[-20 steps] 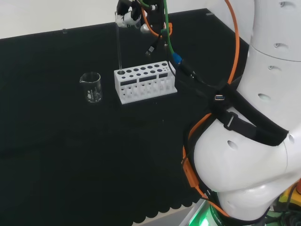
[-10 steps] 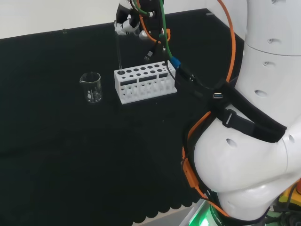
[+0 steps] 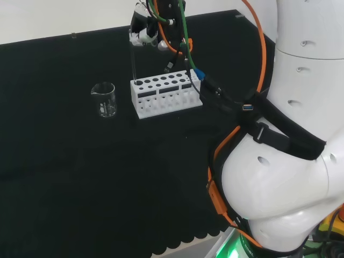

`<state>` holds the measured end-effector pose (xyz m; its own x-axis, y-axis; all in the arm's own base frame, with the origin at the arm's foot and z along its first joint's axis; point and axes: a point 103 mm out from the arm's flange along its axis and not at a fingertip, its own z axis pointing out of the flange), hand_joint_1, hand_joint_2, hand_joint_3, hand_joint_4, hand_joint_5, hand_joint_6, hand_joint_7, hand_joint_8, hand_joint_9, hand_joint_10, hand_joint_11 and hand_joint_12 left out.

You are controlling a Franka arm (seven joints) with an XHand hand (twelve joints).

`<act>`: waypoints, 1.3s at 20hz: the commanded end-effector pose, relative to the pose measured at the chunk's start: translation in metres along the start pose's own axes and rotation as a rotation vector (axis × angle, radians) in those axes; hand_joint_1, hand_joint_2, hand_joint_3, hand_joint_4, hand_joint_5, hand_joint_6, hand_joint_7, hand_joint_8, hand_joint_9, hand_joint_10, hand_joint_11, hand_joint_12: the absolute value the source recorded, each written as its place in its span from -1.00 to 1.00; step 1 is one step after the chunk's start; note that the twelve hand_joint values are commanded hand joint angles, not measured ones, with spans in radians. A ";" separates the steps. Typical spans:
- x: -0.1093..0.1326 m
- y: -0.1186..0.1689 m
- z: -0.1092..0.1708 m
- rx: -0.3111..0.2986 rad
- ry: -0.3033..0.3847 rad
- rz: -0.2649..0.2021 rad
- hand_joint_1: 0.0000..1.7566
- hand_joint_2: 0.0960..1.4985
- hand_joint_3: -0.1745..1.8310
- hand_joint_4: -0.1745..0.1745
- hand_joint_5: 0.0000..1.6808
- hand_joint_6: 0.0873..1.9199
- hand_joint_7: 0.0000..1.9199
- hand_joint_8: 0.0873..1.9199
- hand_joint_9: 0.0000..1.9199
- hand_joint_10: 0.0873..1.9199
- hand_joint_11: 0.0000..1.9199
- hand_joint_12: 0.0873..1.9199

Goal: Put the glass rod back on the white test tube rack.

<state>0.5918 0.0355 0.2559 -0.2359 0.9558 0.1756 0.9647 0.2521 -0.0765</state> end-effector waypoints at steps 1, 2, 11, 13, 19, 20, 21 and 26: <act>-0.008 0.000 0.008 0.002 -0.003 -0.004 0.50 0.39 -1.00 -1.00 0.49 -0.50 0.35 -0.48 0.89 -0.76 0.74 -0.40; -0.009 -0.001 0.008 0.003 -0.005 -0.003 0.50 0.39 -1.00 -1.00 0.49 -0.50 0.35 -0.48 0.89 -0.76 0.74 -0.40; -0.009 0.001 0.009 0.016 0.010 0.017 0.50 0.39 -1.00 -1.00 0.49 -0.50 0.36 -0.48 0.89 -0.76 0.74 -0.40; -0.013 -0.001 0.010 0.017 0.014 0.018 0.50 0.39 -1.00 -1.00 0.49 -0.50 0.35 -0.48 0.89 -0.76 0.74 -0.40; -0.017 -0.002 0.016 0.040 0.038 0.011 0.50 0.39 -1.00 -1.00 0.49 -0.50 0.35 -0.48 0.89 -0.76 0.75 -0.40; -0.016 -0.002 0.016 0.045 0.040 0.011 0.50 0.39 -1.00 -1.00 0.49 -0.50 0.35 -0.48 0.89 -0.76 0.75 -0.40; -0.012 -0.001 0.015 0.050 0.039 0.010 0.50 0.39 -1.00 -1.00 0.48 -0.48 0.35 -0.46 0.89 -0.77 0.76 -0.40; -0.016 -0.002 0.021 0.078 0.043 0.001 0.49 0.41 -1.00 -1.00 0.43 -0.40 0.31 -0.39 0.89 -0.77 0.78 -0.42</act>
<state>0.5912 0.0293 0.2412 -0.2192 0.9537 0.2060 0.9596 0.2490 -0.1313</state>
